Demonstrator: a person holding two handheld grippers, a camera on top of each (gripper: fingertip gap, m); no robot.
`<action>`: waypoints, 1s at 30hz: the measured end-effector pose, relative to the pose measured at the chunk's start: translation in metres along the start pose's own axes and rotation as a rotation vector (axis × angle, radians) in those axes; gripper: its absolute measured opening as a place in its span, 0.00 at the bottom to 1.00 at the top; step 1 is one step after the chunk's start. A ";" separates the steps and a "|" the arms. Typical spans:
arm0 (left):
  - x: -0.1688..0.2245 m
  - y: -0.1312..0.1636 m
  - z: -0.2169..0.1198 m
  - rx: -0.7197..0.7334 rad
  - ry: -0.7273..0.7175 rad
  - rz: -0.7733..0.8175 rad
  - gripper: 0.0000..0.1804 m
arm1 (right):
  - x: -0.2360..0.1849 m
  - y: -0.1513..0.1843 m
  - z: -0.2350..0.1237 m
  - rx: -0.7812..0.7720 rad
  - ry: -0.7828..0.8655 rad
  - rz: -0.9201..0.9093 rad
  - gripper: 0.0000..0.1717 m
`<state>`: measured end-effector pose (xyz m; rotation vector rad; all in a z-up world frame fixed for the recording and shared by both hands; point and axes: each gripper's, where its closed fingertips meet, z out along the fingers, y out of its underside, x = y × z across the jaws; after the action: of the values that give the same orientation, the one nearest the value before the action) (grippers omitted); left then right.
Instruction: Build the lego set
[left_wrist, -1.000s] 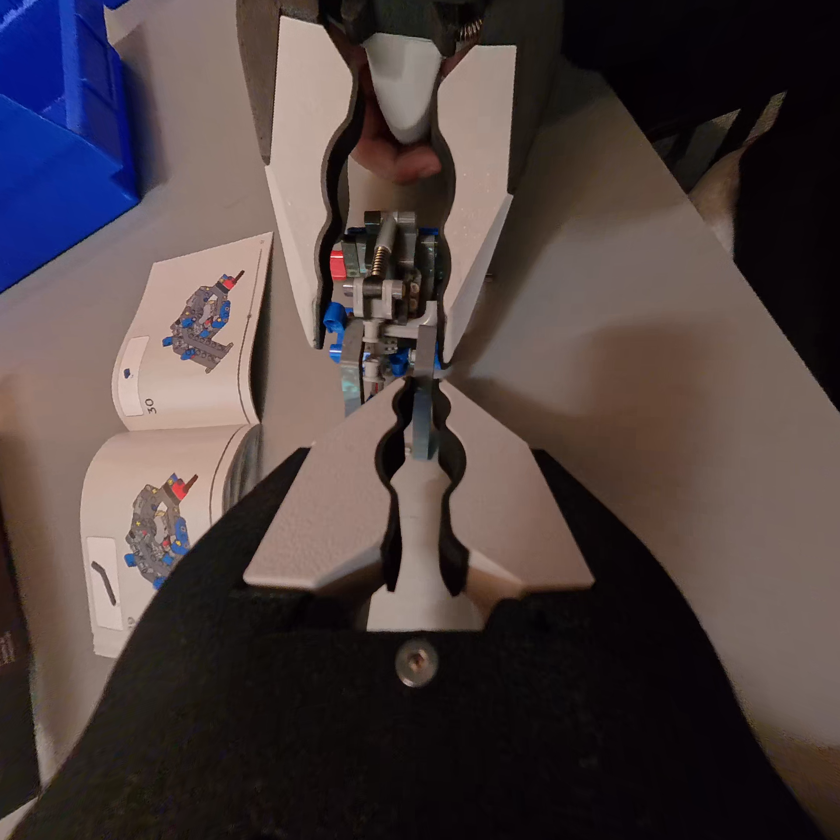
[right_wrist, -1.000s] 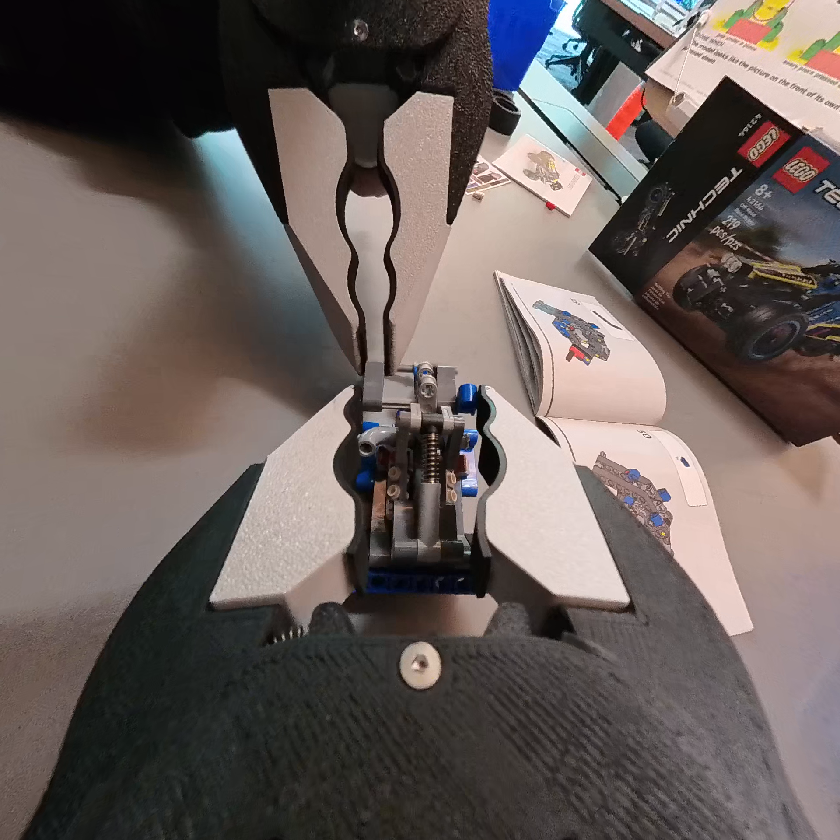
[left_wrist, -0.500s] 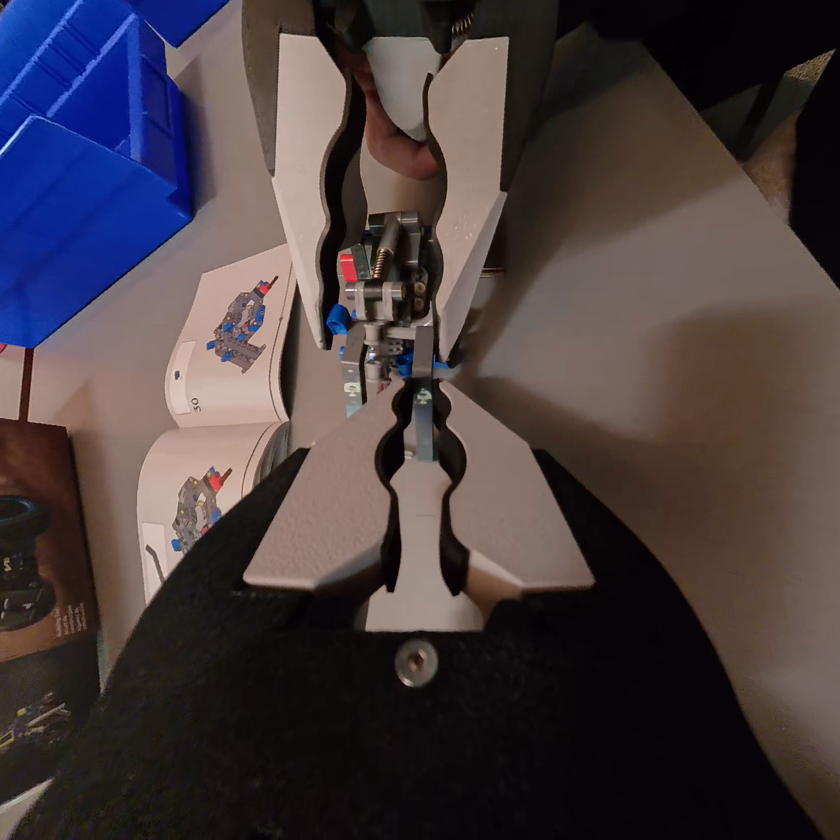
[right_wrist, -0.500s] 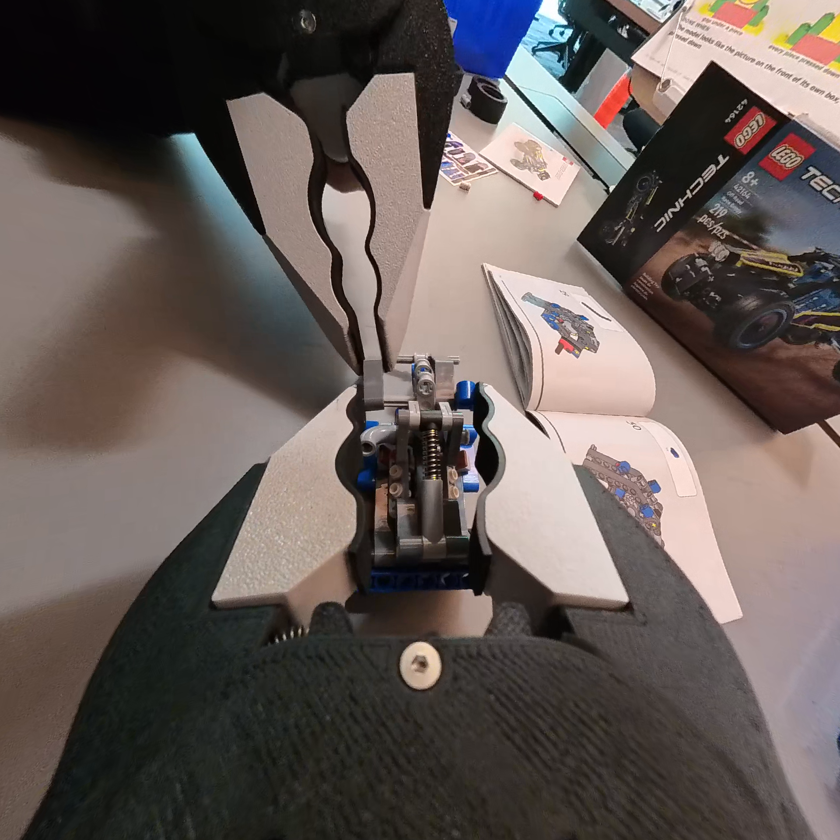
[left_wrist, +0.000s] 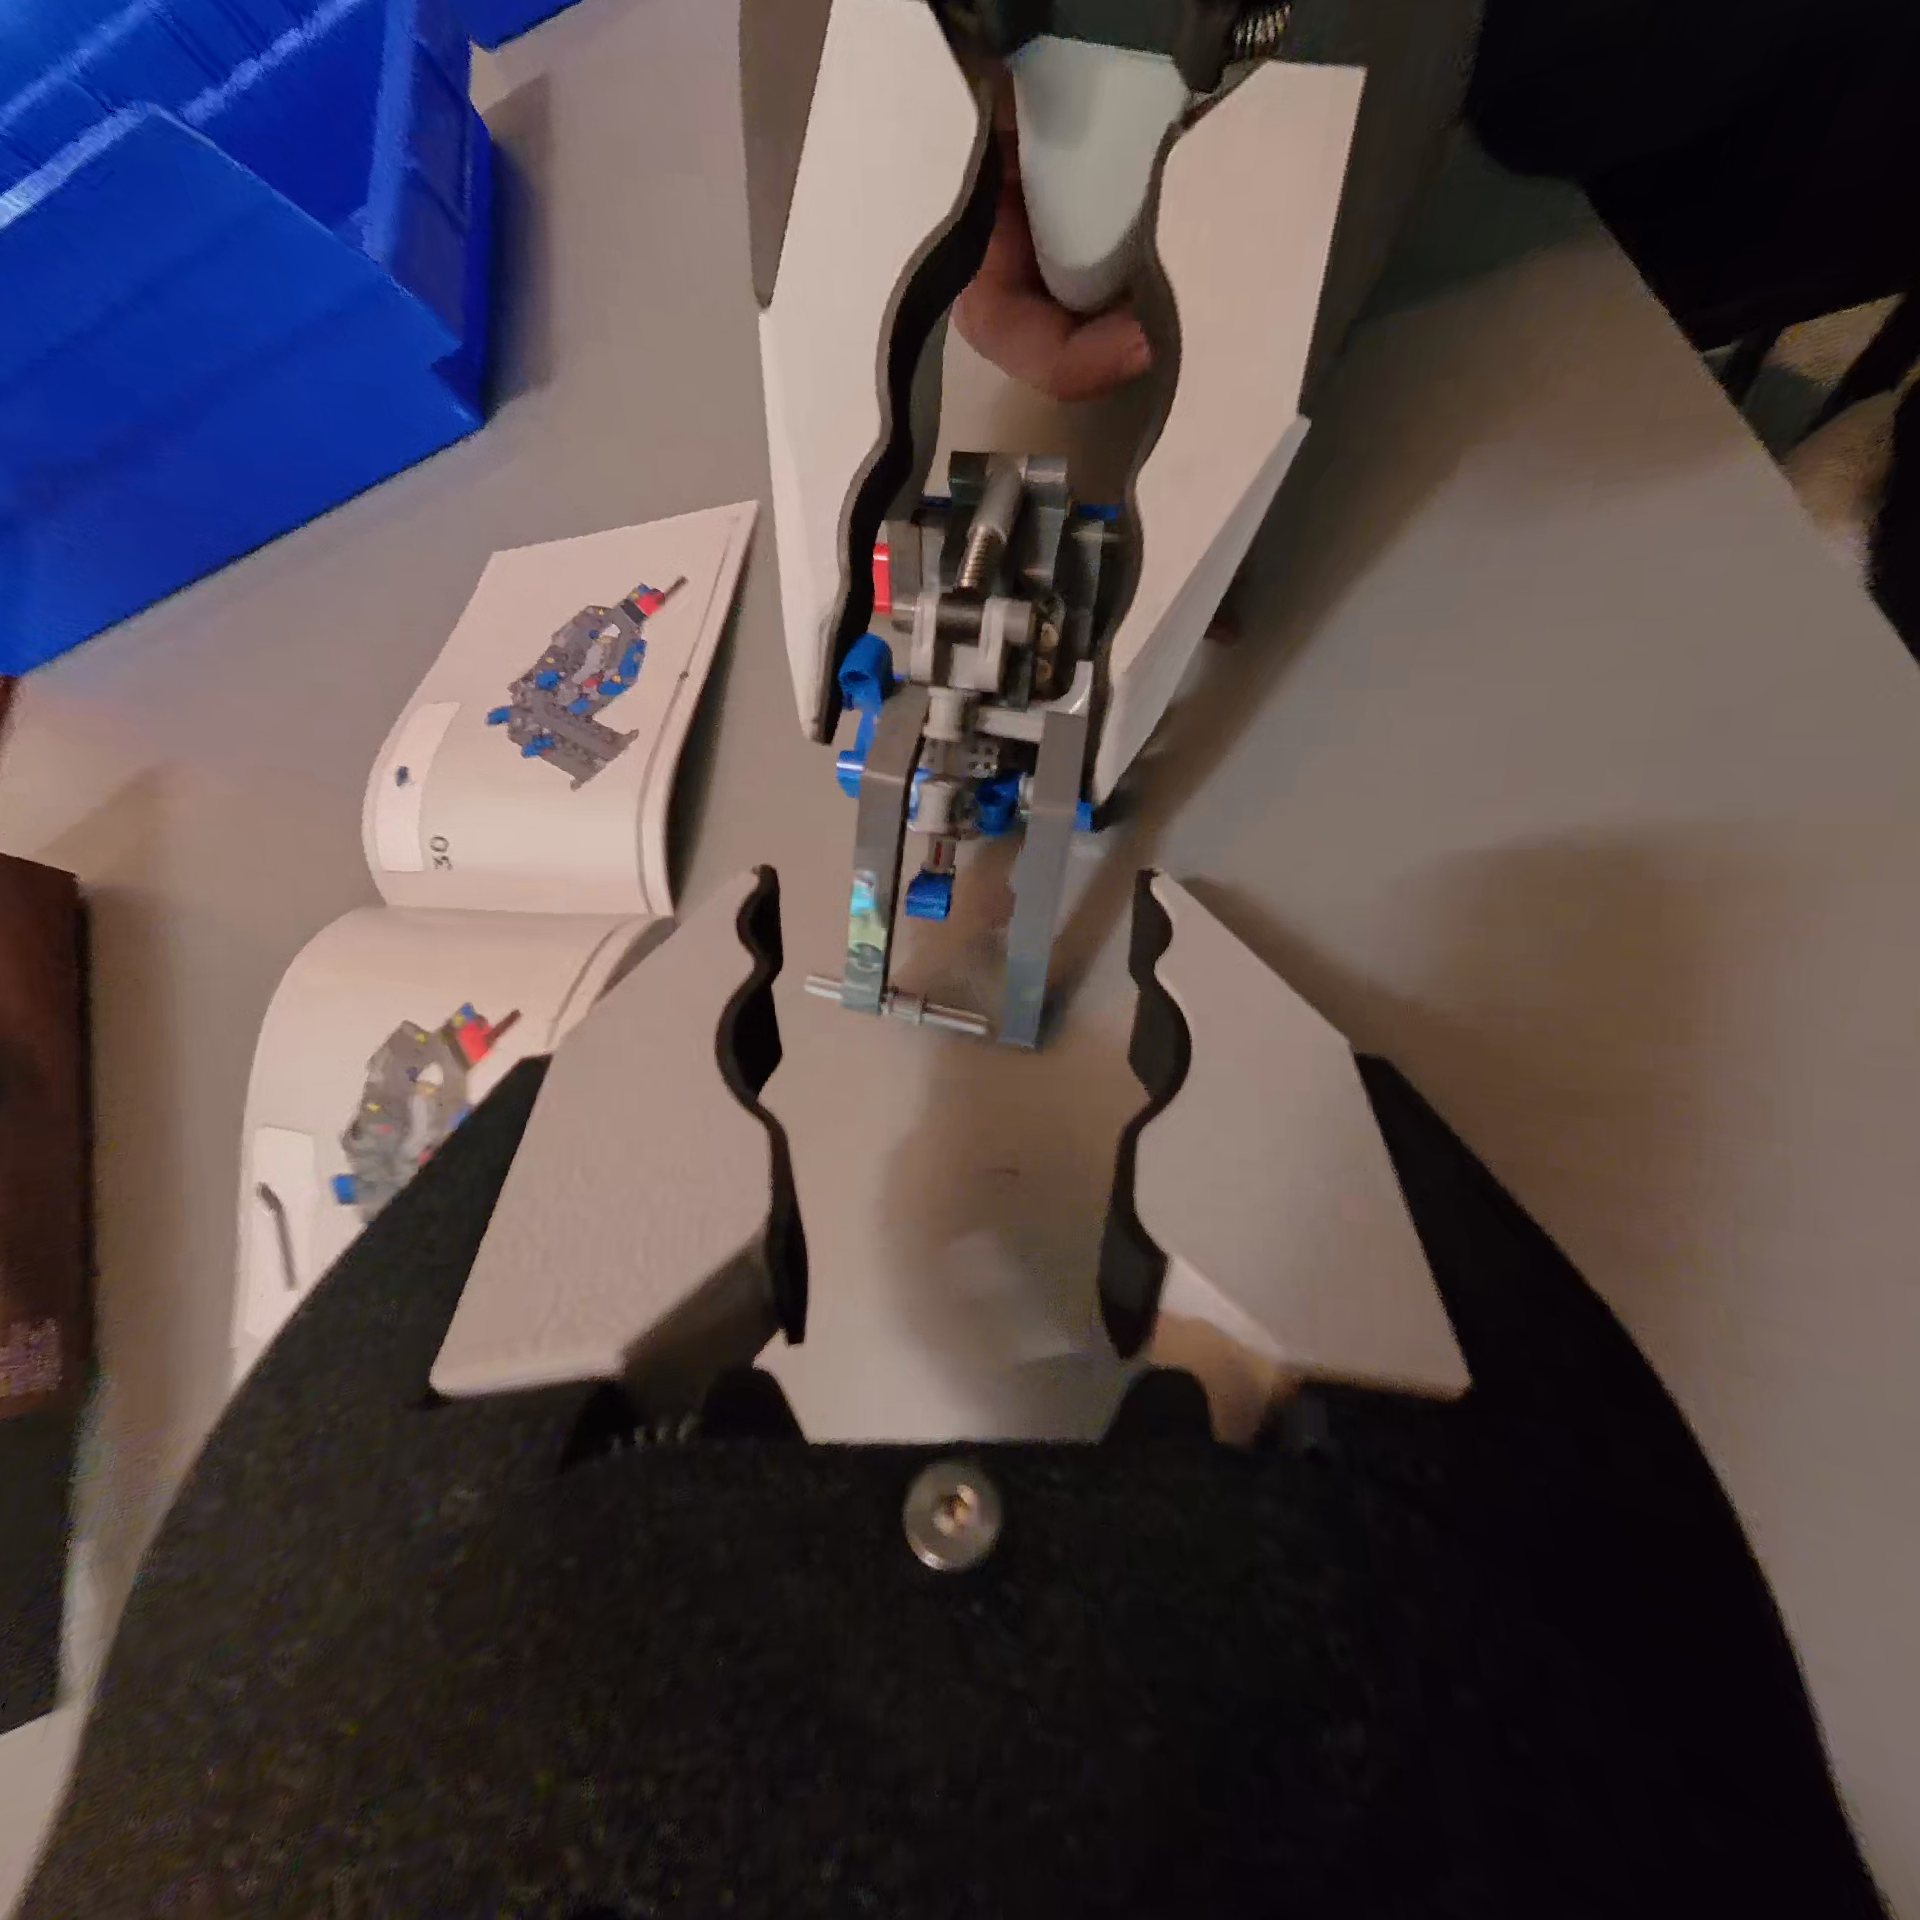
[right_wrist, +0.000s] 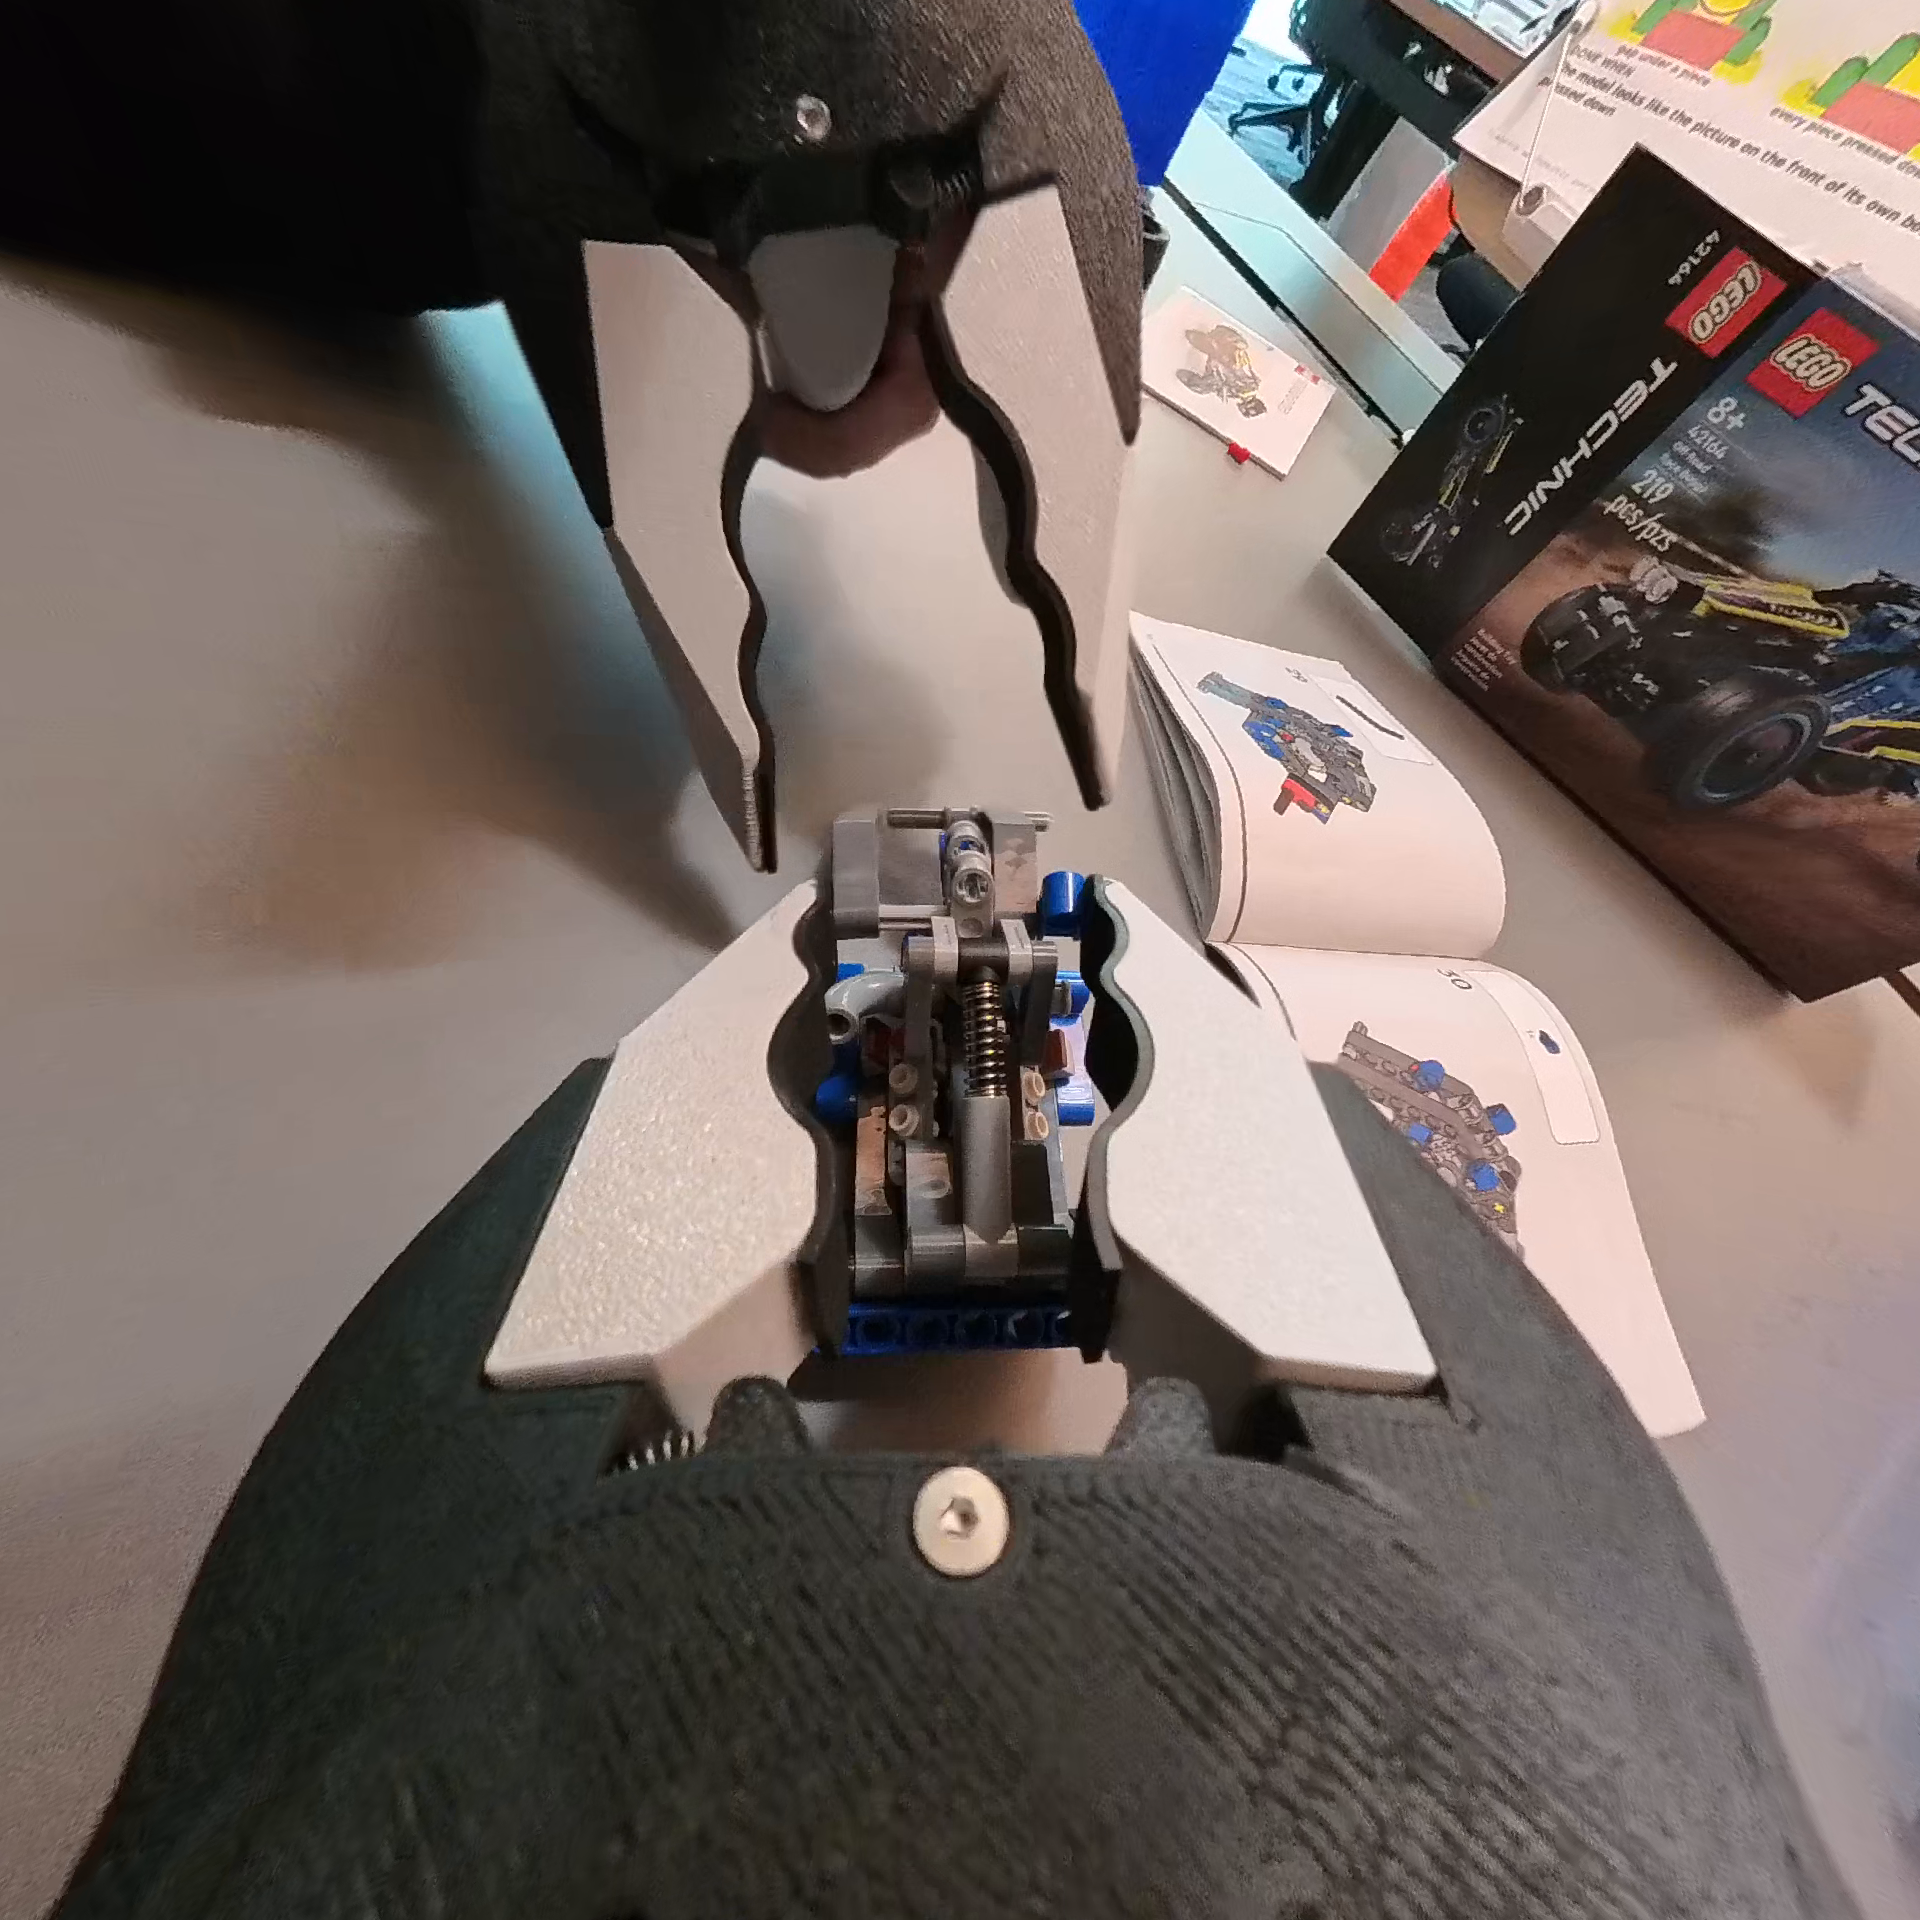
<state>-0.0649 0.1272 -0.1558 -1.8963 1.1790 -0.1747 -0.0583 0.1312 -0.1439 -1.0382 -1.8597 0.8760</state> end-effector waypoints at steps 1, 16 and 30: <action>0.000 0.003 0.000 -0.005 0.017 -0.019 0.36 | -0.001 0.000 0.000 0.002 -0.005 -0.003 0.27; 0.005 0.022 0.006 -0.122 0.059 0.028 0.28 | -0.008 0.000 -0.006 0.026 -0.080 -0.014 0.27; 0.008 0.026 0.003 -0.081 0.077 -0.014 0.25 | -0.010 0.000 -0.007 0.030 -0.090 -0.022 0.27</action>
<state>-0.0762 0.1188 -0.1792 -1.9845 1.2416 -0.2123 -0.0491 0.1238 -0.1442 -0.9722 -1.9236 0.9485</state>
